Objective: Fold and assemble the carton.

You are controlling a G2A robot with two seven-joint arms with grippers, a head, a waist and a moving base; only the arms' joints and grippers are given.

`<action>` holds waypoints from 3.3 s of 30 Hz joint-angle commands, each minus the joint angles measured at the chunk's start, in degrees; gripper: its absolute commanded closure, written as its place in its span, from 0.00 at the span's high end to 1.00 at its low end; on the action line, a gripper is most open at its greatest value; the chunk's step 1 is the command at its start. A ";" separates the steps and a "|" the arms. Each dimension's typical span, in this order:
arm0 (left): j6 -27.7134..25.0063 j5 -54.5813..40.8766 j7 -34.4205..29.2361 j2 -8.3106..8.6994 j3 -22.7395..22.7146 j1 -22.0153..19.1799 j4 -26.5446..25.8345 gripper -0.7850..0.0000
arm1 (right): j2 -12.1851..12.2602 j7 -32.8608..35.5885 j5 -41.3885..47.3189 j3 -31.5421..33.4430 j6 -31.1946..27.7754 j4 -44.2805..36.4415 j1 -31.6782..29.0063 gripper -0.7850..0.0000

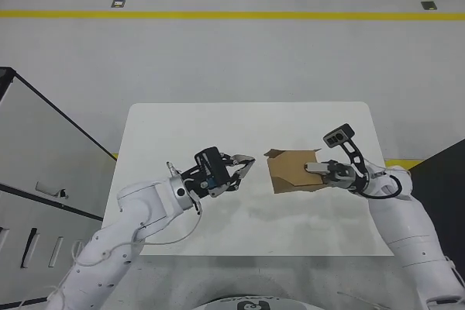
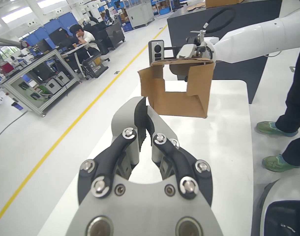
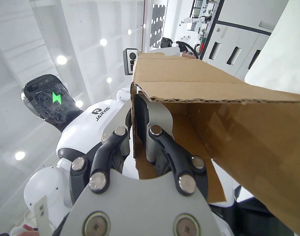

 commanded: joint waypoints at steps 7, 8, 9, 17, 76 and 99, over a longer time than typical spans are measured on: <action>1.86 -0.74 1.10 -0.67 2.19 -2.04 2.02 0.00 | 0.56 -0.01 -0.25 -0.62 0.55 -1.22 -0.53 0.00; 1.46 -0.87 0.91 -0.74 2.63 -2.39 2.19 0.00 | 0.63 -0.01 -0.23 -0.72 0.54 -1.29 -0.52 0.00; 1.01 -1.11 0.64 -0.82 3.09 -2.71 2.39 0.00 | 0.70 -0.01 -0.24 -0.82 0.51 -1.32 -0.50 0.00; -0.51 -1.77 -0.49 -1.43 6.19 -4.87 3.63 0.00 | 1.11 -0.01 0.04 -1.68 0.39 -0.83 0.17 0.00; -2.01 -2.20 -0.38 -2.66 7.94 -7.56 6.89 0.00 | -0.83 -0.01 7.51 -10.42 3.44 6.67 6.49 0.00; -2.48 -2.48 -0.88 -3.00 8.08 -8.48 8.05 0.00 | -1.06 -0.01 7.06 -11.70 3.53 8.15 7.91 0.00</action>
